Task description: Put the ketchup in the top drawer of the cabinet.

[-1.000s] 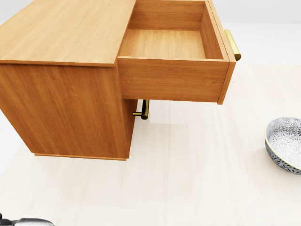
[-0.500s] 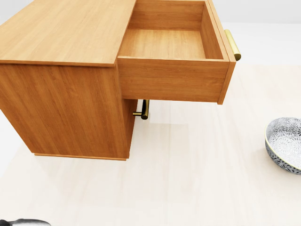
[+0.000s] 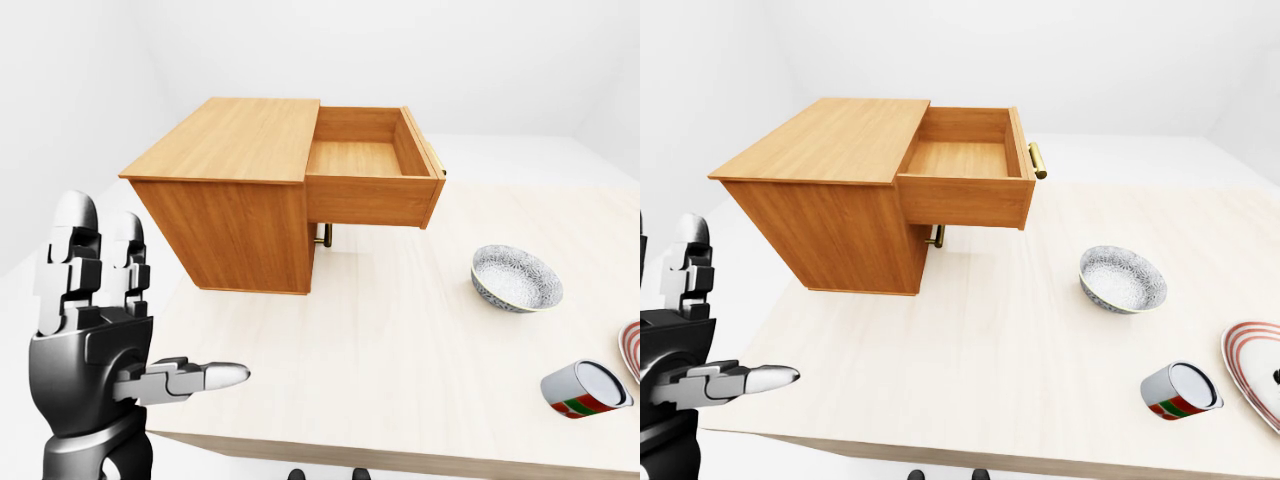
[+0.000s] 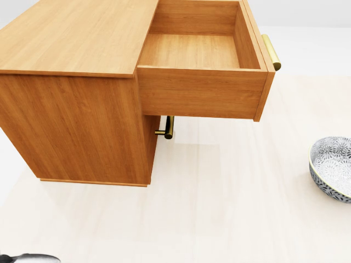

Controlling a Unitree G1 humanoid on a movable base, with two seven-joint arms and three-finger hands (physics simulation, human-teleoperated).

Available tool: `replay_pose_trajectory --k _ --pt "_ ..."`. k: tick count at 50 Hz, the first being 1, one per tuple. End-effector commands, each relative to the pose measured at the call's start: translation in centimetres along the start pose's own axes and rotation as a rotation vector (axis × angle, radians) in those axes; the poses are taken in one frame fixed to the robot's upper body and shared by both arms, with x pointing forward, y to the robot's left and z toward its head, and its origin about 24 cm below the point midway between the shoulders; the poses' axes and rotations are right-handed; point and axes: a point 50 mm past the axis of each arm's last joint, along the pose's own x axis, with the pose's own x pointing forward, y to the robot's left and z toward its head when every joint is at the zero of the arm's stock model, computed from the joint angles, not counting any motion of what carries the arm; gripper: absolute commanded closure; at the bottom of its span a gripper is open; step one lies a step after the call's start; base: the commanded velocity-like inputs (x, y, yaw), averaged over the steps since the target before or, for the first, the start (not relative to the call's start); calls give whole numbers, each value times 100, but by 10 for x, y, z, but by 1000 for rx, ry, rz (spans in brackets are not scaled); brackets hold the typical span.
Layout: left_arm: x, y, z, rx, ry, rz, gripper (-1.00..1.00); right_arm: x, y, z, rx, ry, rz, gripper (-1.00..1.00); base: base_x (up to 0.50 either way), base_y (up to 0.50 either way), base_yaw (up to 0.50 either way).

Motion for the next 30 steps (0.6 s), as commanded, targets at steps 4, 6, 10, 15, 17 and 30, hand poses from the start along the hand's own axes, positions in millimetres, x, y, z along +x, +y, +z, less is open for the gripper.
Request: replay_pose_trajectory --k 4,6,10,15,17,30 --pt "0 -1 -2 1 7 -1 -100 -6 13 -33 -161 372 -72 -100 0 0 0" --pt "0 -1 -1 2 4 0 -100 -8 15 -36 -145 392 -66 -100 0 0 0" --pt "0 -1 -3 1 14 -1 -100 -13 20 -50 -104 458 -55 -100 0 0 0" --pt "1 0 -1 2 5 1 -100 -22 27 -66 -38 527 -31 -100 0 0 0" --pt "0 -1 -2 3 8 2 -100 -25 30 -70 -12 547 -21 -100 0 0 0" --pt "2 0 -3 2 5 6 -100 -38 53 -87 109 623 58 -100 0 0 0"
